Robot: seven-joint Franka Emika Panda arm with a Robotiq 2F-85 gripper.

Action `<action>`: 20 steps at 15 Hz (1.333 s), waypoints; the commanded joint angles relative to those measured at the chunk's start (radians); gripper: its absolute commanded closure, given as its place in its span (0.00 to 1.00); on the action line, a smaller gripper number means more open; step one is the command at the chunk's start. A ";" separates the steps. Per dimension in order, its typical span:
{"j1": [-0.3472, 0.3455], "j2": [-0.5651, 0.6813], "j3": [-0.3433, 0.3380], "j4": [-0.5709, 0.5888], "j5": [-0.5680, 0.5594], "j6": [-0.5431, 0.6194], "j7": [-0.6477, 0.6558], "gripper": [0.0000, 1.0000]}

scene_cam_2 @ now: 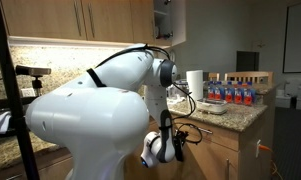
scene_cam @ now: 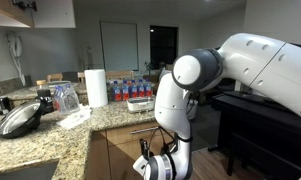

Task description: Open the drawer

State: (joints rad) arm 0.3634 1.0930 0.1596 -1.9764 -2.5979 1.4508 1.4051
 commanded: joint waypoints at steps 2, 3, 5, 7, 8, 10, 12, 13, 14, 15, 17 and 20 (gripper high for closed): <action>0.022 0.011 0.055 -0.053 0.000 -0.053 -0.009 0.94; 0.020 0.015 0.064 -0.055 0.000 -0.056 -0.011 0.96; 0.010 0.012 0.075 -0.057 0.000 -0.055 -0.018 0.69; -0.006 0.009 0.084 -0.052 0.000 -0.057 -0.019 0.64; -0.011 0.006 0.086 -0.050 0.003 -0.056 -0.019 0.58; -0.025 0.003 0.086 -0.037 0.008 -0.046 -0.026 0.45; -0.037 -0.007 0.081 -0.033 0.005 -0.034 -0.033 0.32; -0.043 -0.015 0.080 -0.032 0.004 -0.028 -0.037 0.25; -0.049 -0.021 0.078 -0.031 0.003 -0.024 -0.037 0.19; -0.055 -0.031 0.077 -0.029 0.002 -0.016 -0.043 0.12; -0.068 -0.049 0.073 -0.023 0.000 0.002 -0.055 0.02; -0.087 -0.067 0.067 0.002 0.001 0.038 -0.083 0.00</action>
State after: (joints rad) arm 0.3053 1.0724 0.2239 -1.9661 -2.5972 1.4329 1.3804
